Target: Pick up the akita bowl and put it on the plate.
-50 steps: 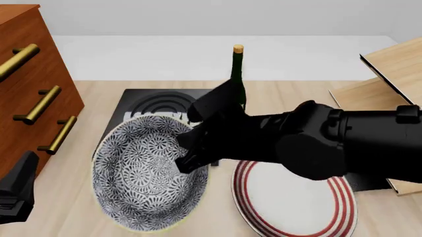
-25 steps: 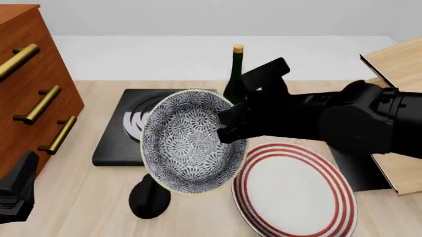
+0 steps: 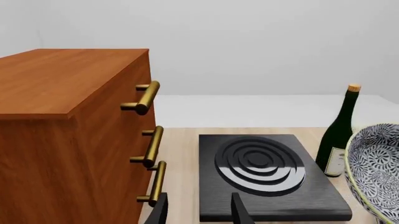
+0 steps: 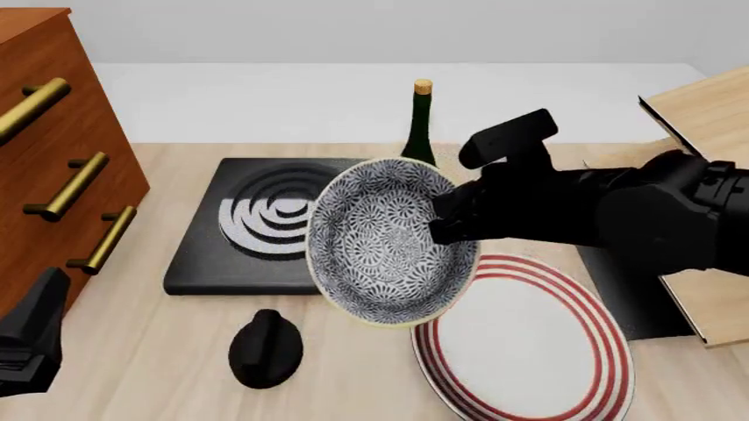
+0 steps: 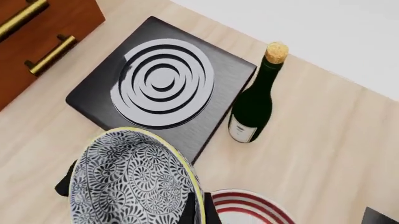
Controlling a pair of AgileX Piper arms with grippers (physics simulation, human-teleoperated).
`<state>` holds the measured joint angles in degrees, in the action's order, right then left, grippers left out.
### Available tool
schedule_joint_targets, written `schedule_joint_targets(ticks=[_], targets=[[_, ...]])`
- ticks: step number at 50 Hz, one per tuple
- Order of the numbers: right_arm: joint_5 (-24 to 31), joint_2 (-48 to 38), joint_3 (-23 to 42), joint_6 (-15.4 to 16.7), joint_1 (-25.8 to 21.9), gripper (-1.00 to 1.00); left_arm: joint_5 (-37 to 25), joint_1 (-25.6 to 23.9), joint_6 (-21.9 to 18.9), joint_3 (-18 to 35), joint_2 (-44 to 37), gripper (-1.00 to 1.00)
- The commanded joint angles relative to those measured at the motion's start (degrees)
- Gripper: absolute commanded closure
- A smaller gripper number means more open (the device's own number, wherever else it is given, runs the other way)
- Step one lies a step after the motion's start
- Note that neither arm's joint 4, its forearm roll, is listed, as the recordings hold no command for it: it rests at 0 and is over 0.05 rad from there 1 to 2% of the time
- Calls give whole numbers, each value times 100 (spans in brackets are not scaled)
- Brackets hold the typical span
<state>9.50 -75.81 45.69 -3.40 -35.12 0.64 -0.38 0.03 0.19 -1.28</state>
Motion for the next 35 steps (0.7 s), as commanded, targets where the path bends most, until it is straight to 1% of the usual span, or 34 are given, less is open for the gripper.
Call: schedule_joint_targets(ticks=[1, 21, 35], targets=[[-108, 18, -185, 37, 273, 100, 18, 0, 1, -4, -17, -100], [-253, 54, -503, 72, 785, 100, -20, -2, -1, -1, 19, -100], [-420, -29, -702, 38, 1100, 100, -5, -3, -1, -2, 7, -100]])
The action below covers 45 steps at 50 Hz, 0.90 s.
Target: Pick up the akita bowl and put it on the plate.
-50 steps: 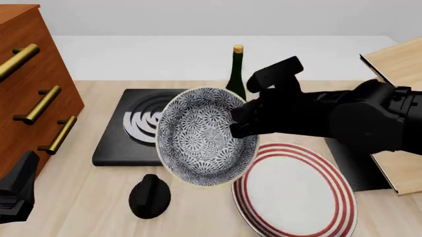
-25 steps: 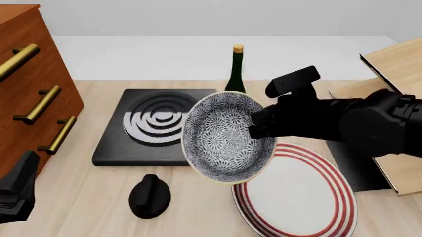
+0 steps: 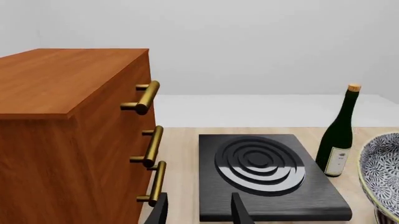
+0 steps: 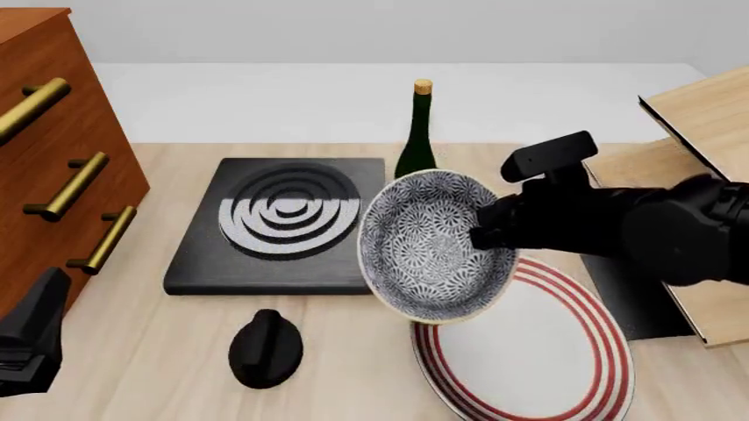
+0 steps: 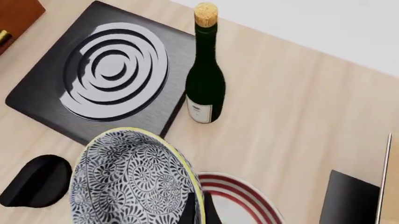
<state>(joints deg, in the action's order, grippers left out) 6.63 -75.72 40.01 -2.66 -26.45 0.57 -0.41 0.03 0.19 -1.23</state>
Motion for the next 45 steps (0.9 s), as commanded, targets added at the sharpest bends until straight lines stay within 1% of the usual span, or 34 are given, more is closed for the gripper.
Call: schedule_joint_targets(ticks=[1, 15, 21, 45], targets=[[-168, -73, -172, -38, 258, 100, 3, -1, -2, -4, 4, -100], [-323, -155, -387, -10, 534, 100, 7, -1, -3, -8, 10, -100], [-411, -203, -497, 10, 721, 100, 11, 0, -3, -3, -3, -100], [-447, 88, -880, -29, 1081, 100, 9, -2, -4, -3, 1, -100]])
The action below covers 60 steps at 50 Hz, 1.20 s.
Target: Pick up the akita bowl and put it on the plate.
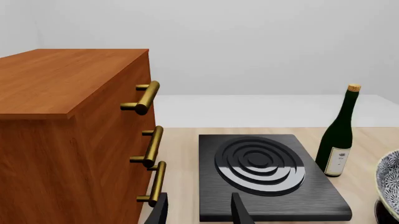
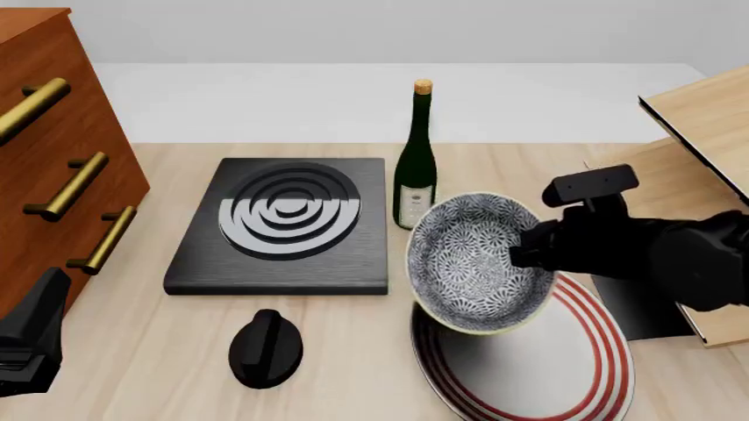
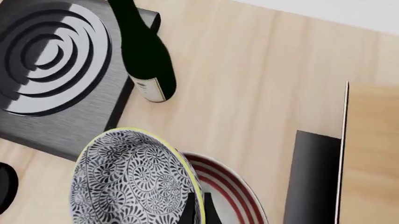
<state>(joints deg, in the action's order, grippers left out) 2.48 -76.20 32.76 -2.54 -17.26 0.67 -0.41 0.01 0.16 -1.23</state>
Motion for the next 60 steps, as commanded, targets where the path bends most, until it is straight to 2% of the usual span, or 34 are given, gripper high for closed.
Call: schedule_joint_targets(ticks=[1, 36, 60], targets=[[-33, 150, -167, -33, 181, 100, 0, 0, -1, 0, 2, -100], [-253, 314, -699, -129, 495, 100, 0, 0, -1, 0, 1, -100], [-670, -131, -883, -163, 550, 100, 2, -1, 0, 0, -3, -100]])
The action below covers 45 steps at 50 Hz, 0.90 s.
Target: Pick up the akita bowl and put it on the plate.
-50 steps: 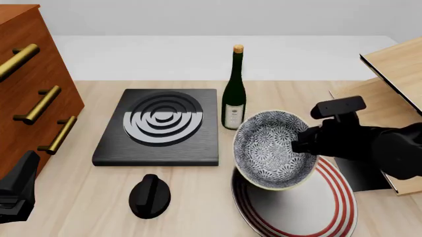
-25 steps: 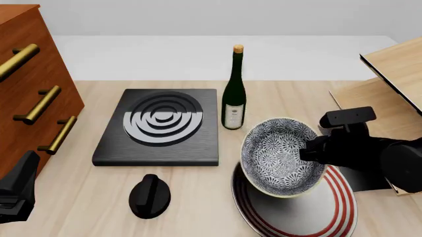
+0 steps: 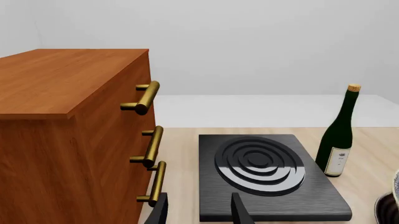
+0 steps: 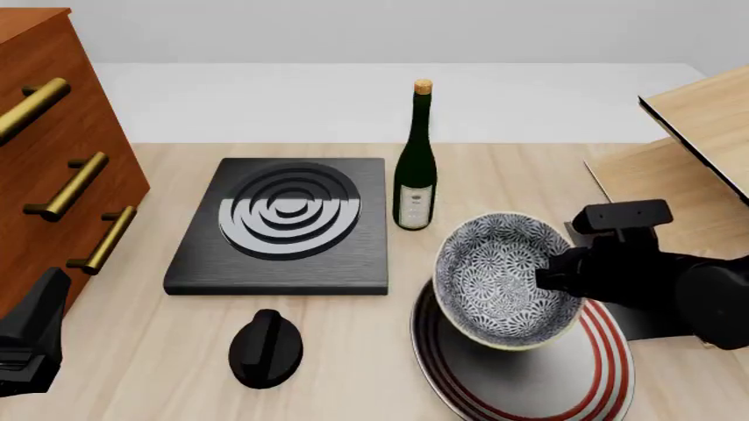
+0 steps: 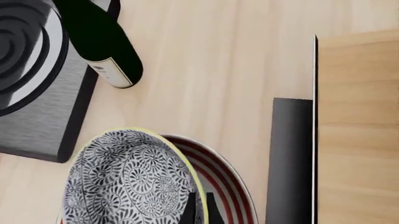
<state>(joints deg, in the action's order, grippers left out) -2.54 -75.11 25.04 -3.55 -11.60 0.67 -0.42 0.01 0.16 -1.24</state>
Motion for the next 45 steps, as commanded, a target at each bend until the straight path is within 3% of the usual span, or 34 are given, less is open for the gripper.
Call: schedule_joint_targets(ticks=[1, 7, 8, 33, 45], targets=[[-155, -232, -105, -61, -14, 100, -1, 0, 1, 0, 1, -100], [25, -74, -4, -38, 24, 100, 1, 0, 1, 0, -3, -100], [43, -59, 5, -38, 26, -100, 1, 1, 2, 0, -2, -100], [2054, 1989, 1023, 160, 21, -100, -1, 1, -1, 0, 2, -100], [2567, 2750, 1221, 221, -103, -100, 3, 0, 1, 0, -6, -100]])
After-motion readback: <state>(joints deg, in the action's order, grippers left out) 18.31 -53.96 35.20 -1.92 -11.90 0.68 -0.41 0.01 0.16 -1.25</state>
